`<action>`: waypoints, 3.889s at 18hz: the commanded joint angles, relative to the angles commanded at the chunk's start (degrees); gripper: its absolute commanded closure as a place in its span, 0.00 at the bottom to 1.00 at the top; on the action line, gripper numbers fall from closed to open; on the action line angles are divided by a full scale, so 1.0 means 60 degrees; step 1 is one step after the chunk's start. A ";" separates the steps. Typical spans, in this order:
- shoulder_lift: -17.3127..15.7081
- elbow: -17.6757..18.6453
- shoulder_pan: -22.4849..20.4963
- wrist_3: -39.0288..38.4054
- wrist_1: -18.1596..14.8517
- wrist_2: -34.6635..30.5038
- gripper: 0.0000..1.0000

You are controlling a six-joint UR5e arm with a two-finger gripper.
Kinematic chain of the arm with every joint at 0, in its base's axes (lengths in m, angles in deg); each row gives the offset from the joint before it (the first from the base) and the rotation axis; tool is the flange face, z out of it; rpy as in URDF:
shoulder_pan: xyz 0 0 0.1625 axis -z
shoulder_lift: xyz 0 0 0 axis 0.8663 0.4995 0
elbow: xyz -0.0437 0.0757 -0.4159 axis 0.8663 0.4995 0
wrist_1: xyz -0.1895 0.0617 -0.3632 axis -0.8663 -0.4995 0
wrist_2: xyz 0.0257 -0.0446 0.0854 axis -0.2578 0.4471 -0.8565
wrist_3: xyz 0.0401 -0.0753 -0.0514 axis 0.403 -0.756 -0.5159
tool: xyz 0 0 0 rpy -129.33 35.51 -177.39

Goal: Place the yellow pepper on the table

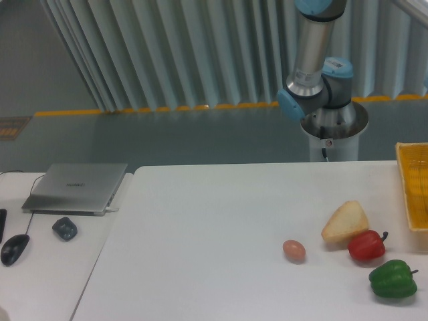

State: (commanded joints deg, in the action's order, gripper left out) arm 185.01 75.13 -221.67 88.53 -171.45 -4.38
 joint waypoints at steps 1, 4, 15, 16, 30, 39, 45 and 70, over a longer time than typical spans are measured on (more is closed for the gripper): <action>-0.0015 -0.0089 0.0015 -0.0192 -0.0120 0.0163 0.61; -0.0073 -0.0251 0.0131 -0.0821 -0.0179 0.0501 0.61; -0.0132 -0.0764 0.1800 -0.5827 -0.0005 0.1979 0.61; -0.0117 -0.0764 0.2019 -0.6341 0.0214 0.1996 0.61; 0.0293 -0.0428 0.3954 -1.2057 0.2879 0.2040 0.61; 0.1171 -0.0105 0.5200 -1.4286 0.4435 0.1015 0.61; 0.1421 -0.0032 0.5200 -1.4227 0.4464 0.0941 0.60; 0.0806 -0.0032 0.4615 -1.0671 0.4391 -0.0729 0.00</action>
State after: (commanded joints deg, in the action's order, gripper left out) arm 189.84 74.94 -193.98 24.50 -145.10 -8.75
